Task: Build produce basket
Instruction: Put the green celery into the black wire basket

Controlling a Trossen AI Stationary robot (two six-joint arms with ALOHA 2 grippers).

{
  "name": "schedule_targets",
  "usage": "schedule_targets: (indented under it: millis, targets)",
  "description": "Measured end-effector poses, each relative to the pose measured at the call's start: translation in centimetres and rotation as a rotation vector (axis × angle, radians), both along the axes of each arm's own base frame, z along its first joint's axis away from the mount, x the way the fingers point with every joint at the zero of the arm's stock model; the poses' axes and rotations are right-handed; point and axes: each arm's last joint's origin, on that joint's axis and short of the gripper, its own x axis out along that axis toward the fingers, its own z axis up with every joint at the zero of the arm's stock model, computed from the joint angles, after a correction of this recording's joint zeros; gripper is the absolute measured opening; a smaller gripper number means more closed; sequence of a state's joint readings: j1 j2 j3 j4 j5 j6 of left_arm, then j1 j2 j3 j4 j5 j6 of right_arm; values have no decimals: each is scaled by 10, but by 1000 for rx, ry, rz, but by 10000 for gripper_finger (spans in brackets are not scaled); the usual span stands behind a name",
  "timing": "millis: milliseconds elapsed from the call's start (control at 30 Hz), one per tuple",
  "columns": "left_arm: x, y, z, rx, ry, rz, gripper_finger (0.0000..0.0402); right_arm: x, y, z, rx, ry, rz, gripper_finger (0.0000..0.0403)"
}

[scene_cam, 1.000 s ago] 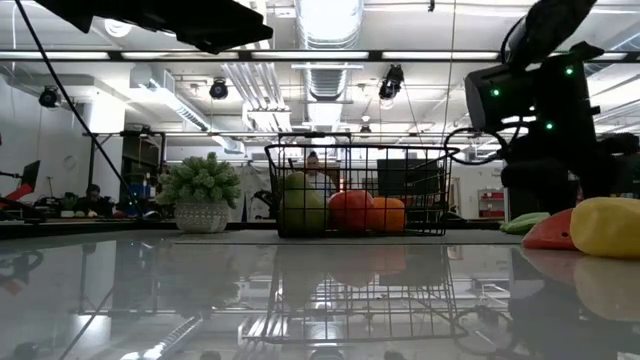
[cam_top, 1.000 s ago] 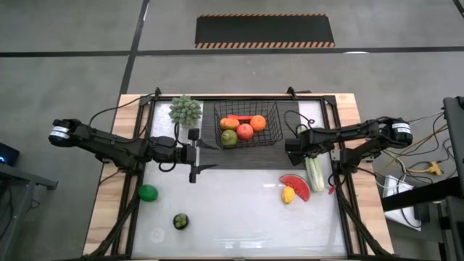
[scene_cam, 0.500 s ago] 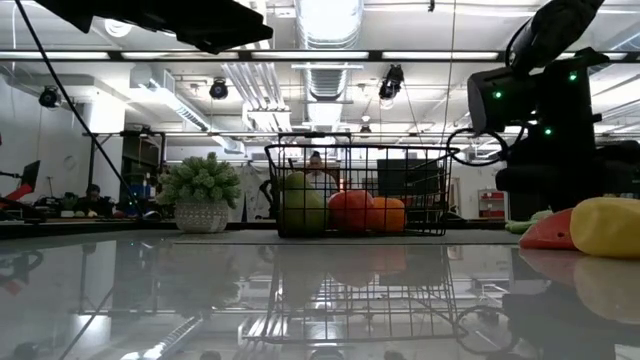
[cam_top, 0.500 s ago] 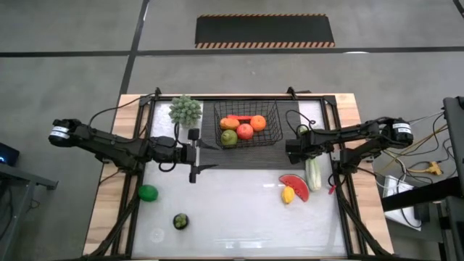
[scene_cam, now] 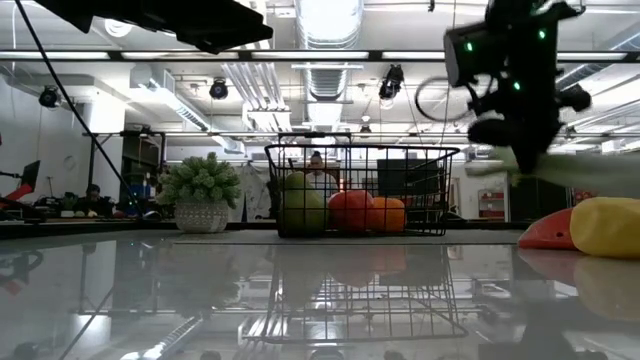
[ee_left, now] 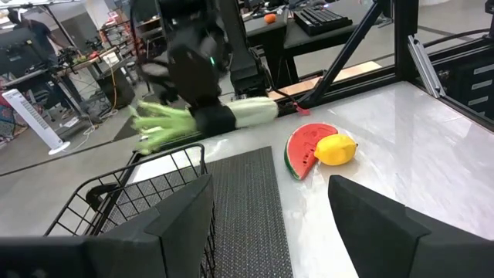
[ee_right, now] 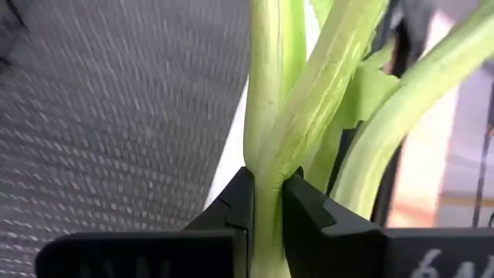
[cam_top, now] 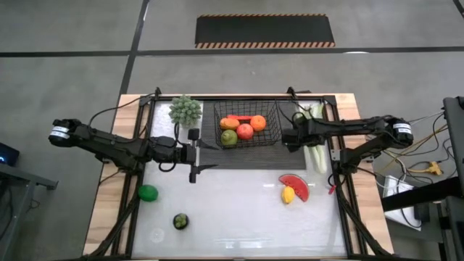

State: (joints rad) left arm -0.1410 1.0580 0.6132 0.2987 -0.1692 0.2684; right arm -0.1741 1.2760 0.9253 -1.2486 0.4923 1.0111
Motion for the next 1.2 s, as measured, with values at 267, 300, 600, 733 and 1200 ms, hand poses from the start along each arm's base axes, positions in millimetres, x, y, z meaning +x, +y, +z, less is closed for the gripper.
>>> schedule_targets:
  millis: [267,300,600,733,1200]
  targets:
    - [0,0,0,-1,-3,0,240,10,-8,76,-282,-111,128,29]
    - [0,0,1,-1,-7,0,240,10,-8,86,-332,-131,140,29]
    - [0,0,1,-1,-7,0,240,28,-13,133,-642,-500,371,29]
    - [0,0,1,-1,-7,0,240,41,-12,133,-750,-738,512,29]
    - [0,0,0,-1,-5,0,240,66,-26,70,-950,-847,517,29]
